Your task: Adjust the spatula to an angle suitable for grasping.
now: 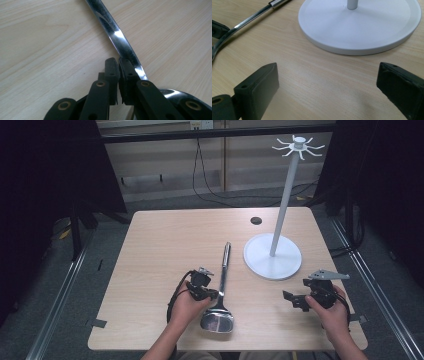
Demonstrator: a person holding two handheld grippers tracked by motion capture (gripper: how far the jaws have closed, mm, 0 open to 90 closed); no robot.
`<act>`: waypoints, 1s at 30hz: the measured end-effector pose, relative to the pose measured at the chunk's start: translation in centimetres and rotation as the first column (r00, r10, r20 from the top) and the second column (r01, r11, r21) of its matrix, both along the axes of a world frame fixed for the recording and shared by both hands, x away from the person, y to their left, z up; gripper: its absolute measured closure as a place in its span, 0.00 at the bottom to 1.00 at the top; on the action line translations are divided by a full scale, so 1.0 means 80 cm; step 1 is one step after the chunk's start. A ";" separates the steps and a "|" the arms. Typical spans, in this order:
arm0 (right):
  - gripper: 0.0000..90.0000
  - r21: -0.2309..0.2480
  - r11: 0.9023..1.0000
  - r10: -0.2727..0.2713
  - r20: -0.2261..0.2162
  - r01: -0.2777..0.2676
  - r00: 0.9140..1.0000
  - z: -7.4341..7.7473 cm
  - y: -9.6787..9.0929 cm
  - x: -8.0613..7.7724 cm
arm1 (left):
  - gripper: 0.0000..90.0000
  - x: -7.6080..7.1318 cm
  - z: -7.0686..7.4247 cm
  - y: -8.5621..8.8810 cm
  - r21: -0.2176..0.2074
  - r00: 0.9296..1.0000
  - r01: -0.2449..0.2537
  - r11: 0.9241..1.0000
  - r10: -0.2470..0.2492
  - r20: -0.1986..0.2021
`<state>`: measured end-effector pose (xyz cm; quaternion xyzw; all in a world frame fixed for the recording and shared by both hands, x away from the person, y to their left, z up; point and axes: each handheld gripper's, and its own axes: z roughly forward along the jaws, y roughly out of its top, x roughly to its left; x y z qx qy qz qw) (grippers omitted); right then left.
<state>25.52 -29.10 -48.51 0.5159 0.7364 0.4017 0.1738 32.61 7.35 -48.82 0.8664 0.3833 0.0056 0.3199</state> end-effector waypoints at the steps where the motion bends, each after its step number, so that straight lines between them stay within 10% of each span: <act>1: 0.04 0.000 1.000 0.000 0.000 0.000 1.000 0.000 0.000 0.000 | 0.95 0.000 0.000 0.000 0.000 1.000 0.000 1.000 0.000 0.000; 30: 0.04 0.008 1.000 -0.024 0.003 0.024 1.000 0.002 -0.008 -0.003 | 0.93 -0.012 -0.007 -0.100 -0.056 0.996 0.085 0.995 -0.084 0.033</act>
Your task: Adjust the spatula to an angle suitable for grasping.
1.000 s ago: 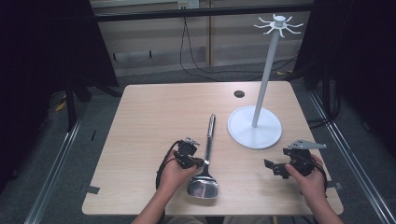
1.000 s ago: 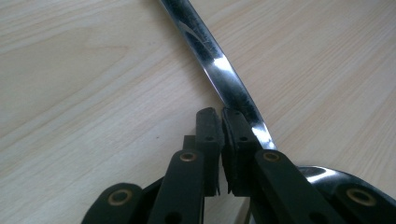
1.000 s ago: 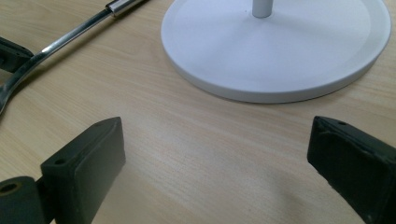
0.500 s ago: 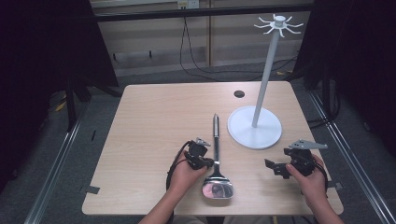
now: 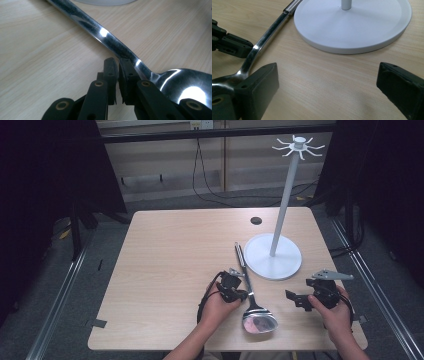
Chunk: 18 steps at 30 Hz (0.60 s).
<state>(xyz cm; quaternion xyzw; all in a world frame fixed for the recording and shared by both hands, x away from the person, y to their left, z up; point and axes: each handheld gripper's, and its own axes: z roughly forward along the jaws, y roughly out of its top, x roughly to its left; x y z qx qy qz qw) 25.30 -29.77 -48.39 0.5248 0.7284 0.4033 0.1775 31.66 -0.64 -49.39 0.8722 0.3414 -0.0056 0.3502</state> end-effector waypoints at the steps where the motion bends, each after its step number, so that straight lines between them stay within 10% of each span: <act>1: 0.04 0.000 1.000 0.000 0.001 0.000 1.000 0.000 0.000 0.000 | 0.93 -0.001 -0.001 -0.003 -0.017 1.000 -0.010 1.000 0.010 -0.002; 18: 0.04 -0.056 0.994 0.098 -0.009 -0.099 0.995 0.012 0.040 0.009 | 0.56 0.004 0.011 0.078 0.008 0.997 -0.061 0.998 0.061 0.039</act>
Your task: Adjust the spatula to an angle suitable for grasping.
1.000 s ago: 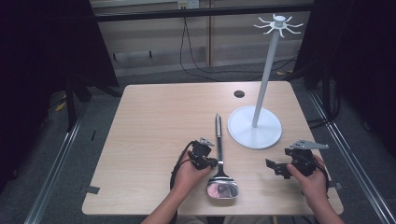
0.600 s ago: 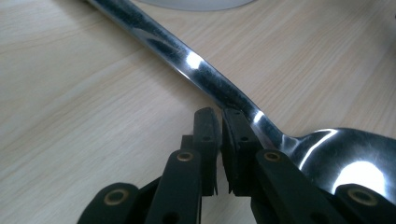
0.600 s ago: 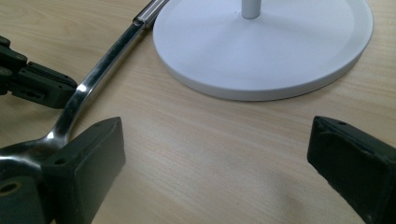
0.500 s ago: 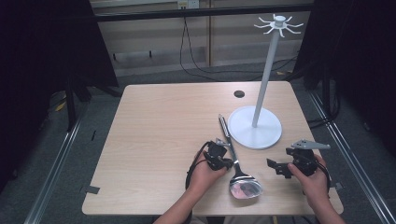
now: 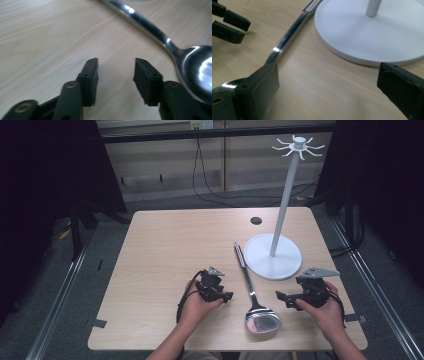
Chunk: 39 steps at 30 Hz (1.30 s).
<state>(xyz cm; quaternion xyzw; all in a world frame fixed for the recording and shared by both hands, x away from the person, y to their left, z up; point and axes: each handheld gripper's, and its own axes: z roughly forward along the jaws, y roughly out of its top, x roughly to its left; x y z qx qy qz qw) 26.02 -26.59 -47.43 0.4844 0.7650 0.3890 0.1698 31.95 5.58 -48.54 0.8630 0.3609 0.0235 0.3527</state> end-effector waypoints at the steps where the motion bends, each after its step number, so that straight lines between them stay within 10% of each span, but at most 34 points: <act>1: 0.04 -0.010 1.000 0.028 -0.014 -0.028 1.000 0.000 0.012 0.002 | 0.52 -0.001 0.000 0.007 0.003 1.000 -0.008 1.000 0.008 0.002; 14: 0.10 -0.049 0.993 0.104 -0.092 -0.108 0.990 -0.004 0.064 0.015 | 0.27 -0.004 0.002 0.048 -0.018 0.995 -0.063 0.998 0.064 0.070; 39: 0.38 -0.128 0.981 0.115 -0.203 -0.143 0.972 -0.021 0.117 0.051 | 0.25 -0.002 0.002 0.058 -0.040 0.994 -0.095 0.995 0.097 0.054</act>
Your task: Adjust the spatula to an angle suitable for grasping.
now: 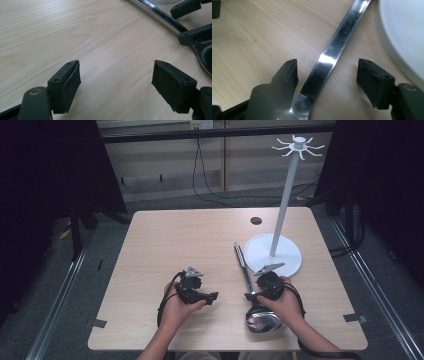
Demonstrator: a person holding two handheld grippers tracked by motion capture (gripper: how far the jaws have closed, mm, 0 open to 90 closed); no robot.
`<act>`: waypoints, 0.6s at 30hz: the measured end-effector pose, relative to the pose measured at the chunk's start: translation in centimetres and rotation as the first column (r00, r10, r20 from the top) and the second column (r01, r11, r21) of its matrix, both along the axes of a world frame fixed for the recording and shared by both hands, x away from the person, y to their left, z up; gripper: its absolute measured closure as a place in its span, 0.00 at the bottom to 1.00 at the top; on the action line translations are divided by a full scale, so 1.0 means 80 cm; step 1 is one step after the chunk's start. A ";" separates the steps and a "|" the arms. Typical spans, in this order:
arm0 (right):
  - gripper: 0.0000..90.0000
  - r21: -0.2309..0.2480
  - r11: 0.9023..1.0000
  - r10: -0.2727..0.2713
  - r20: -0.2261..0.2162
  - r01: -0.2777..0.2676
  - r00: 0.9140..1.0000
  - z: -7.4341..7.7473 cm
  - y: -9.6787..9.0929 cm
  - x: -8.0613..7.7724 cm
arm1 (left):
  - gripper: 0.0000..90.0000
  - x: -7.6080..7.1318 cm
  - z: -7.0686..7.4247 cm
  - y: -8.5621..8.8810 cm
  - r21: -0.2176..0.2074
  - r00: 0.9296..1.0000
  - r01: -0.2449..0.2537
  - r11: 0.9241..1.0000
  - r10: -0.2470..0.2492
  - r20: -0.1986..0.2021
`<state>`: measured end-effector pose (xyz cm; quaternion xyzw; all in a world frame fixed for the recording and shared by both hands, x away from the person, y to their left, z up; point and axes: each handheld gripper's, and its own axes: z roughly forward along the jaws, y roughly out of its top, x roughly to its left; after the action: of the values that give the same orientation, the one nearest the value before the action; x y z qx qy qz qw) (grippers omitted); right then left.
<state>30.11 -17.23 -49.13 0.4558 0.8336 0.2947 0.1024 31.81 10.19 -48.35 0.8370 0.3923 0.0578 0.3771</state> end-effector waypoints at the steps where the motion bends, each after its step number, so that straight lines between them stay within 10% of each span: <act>1: 0.43 -0.009 1.000 -0.001 0.001 0.001 1.000 0.001 0.002 0.002 | 0.25 0.000 0.000 0.000 -0.001 1.000 -0.001 1.000 0.001 -0.001; 18: 0.76 -0.108 0.994 0.011 -0.103 -0.022 0.995 0.015 0.008 0.011 | 0.25 0.002 0.000 0.007 -0.011 1.000 -0.016 1.000 0.015 -0.010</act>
<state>30.98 -16.61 -47.93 0.4569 0.8565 0.2258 0.0820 31.98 10.74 -48.34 0.8320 0.4010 0.0542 0.3794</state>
